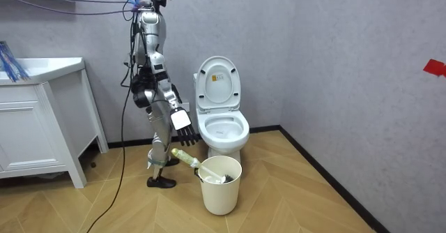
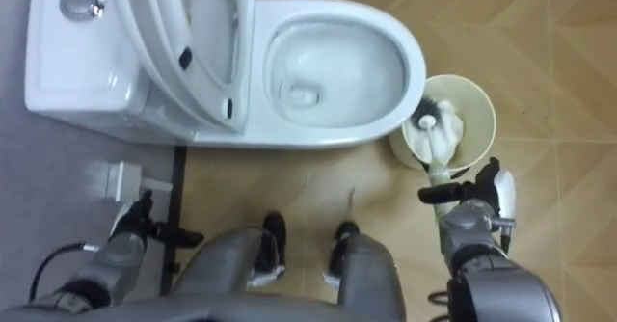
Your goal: Brush toilet
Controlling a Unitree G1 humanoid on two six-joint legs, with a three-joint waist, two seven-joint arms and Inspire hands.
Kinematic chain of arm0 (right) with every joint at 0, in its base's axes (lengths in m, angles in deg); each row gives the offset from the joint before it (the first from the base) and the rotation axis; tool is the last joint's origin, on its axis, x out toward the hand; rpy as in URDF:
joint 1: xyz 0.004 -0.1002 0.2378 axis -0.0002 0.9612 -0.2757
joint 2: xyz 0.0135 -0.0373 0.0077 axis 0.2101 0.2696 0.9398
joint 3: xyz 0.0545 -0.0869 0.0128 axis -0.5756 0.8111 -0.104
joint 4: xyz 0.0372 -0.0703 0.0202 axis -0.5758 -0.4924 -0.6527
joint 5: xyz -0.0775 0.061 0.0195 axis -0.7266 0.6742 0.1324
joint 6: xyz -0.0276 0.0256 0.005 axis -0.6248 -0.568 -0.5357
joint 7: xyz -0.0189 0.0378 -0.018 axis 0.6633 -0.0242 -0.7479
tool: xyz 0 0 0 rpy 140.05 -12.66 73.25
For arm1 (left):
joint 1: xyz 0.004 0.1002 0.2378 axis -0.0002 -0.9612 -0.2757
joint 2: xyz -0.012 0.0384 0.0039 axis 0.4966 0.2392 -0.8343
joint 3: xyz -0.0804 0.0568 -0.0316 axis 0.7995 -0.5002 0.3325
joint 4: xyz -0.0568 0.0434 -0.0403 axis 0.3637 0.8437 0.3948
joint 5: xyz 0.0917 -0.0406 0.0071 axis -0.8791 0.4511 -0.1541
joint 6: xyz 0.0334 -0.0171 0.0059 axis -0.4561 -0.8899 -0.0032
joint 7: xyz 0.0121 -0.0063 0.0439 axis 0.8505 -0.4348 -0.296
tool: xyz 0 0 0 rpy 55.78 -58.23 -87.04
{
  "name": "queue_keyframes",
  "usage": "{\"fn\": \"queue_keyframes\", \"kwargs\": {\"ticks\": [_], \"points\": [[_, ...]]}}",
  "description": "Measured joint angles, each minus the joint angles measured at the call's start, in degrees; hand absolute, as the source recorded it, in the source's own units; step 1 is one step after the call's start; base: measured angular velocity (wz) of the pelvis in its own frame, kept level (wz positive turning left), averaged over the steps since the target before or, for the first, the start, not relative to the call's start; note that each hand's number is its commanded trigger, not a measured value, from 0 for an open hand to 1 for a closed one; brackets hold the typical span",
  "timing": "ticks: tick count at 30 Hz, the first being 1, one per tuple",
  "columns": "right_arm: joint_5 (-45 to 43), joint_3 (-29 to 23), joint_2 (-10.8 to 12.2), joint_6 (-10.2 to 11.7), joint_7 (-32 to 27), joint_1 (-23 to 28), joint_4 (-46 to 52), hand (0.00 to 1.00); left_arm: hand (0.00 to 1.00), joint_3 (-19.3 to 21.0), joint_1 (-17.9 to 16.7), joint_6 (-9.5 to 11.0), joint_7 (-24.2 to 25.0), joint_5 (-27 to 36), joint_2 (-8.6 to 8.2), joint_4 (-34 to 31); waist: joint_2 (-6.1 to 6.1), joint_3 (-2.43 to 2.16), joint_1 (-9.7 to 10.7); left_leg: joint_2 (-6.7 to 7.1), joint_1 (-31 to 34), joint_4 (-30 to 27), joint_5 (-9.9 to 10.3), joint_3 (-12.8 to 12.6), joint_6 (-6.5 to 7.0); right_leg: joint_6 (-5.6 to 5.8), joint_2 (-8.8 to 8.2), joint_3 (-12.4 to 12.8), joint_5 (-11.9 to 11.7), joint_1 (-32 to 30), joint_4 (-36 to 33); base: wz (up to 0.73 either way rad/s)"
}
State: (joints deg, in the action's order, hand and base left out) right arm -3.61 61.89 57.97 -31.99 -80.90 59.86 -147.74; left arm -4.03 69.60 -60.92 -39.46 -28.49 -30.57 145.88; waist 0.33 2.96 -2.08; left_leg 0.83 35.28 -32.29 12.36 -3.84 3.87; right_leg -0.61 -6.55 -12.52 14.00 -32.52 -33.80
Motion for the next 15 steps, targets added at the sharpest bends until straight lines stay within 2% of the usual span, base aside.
{"fn": "queue_keyframes", "kwargs": {"ticks": [4, 7, 10, 15], "points": [[3.90, 2.11, -1.36, -1.24, 0.04, -1.51, -0.34, 0.00, 0.00, -3.80, 1.49, -0.04, -2.98, 1.18, 0.15, -1.21, -0.19, 0.11, -0.27, 0.70, 6.18, -3.24, -0.54, -0.16, 0.14, -0.03, -0.93, 0.99, 0.68, -6.93, -4.52, 0.03], [6.04, 3.76, -2.75, -2.47, 0.03, -2.30, -0.19, 0.00, 0.00, -5.57, 2.30, -0.33, -4.23, 1.19, 0.21, -2.71, -0.36, 0.18, -0.47, 0.69, 10.07, -5.03, -1.04, -0.30, 0.14, -0.19, -1.38, 1.26, 0.71, -11.09, -6.93, 0.00], [6.06, 3.76, -3.98, -3.03, 0.02, -3.32, -0.09, 0.00, 0.00, -6.65, 4.05, -0.45, -4.37, 1.22, 0.26, -3.71, -0.40, 0.21, -1.48, -0.11, 14.63, -8.63, -0.84, -0.02, 0.29, -0.96, -1.28, 1.25, 0.96, -15.18, -9.88, 0.00], [8.05, 3.88, -5.13, -2.96, 0.02, -5.58, -0.22, 0.00, 0.00, -6.73, 6.49, -0.38, -4.33, 3.41, 1.08, -3.82, -0.70, 0.45, -1.50, 0.01, 19.11, -12.19, -0.19, 0.62, -0.30, -1.73, -1.57, 0.77, 1.71, -19.32, -13.44, 0.03]]}}
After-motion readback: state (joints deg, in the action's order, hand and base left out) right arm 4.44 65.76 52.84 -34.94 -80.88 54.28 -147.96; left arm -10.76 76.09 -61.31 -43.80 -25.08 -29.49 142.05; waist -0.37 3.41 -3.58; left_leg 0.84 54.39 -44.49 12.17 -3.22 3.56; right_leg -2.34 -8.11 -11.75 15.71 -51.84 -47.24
